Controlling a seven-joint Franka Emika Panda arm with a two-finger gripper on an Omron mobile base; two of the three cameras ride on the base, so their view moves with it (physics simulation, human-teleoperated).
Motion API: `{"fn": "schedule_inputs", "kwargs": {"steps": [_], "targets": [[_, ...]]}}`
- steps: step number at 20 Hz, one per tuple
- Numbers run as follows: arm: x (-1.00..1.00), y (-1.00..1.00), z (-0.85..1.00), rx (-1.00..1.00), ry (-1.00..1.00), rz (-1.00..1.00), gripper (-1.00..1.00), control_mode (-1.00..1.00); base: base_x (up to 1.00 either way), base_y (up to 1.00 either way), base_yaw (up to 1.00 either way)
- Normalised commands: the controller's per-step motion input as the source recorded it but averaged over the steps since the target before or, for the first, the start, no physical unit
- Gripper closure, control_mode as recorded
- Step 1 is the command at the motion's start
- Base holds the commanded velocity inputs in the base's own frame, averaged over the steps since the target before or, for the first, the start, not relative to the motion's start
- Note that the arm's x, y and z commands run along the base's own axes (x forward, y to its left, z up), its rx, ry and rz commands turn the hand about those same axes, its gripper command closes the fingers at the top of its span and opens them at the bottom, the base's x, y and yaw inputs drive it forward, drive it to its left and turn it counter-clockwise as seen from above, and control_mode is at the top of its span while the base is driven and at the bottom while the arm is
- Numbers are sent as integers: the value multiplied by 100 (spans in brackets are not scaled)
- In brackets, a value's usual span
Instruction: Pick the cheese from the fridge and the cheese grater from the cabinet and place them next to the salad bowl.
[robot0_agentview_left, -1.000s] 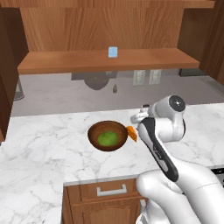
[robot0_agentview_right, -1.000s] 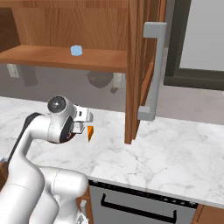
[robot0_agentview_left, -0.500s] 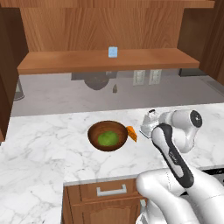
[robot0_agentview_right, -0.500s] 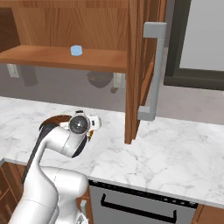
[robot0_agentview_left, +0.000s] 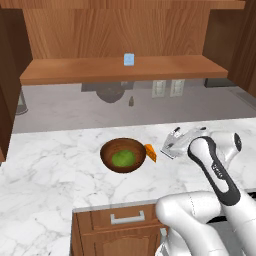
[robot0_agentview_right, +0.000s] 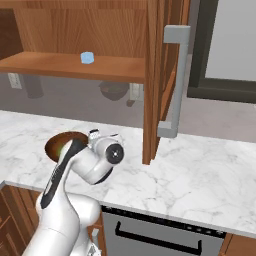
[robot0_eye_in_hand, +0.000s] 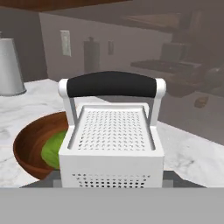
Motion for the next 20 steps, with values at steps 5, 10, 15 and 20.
{"fn": "schedule_inputs", "kwargs": {"steps": [5,10,15,20], "targets": [[14,4,-35,2,2,18,100,-100,0,0,0],[16,8,-40,8,9,20,100,-100,0,0,0],[22,7,-42,7,7,21,100,-100,0,0,0],[28,10,-35,1,5,18,100,-100,0,0,0]]}}
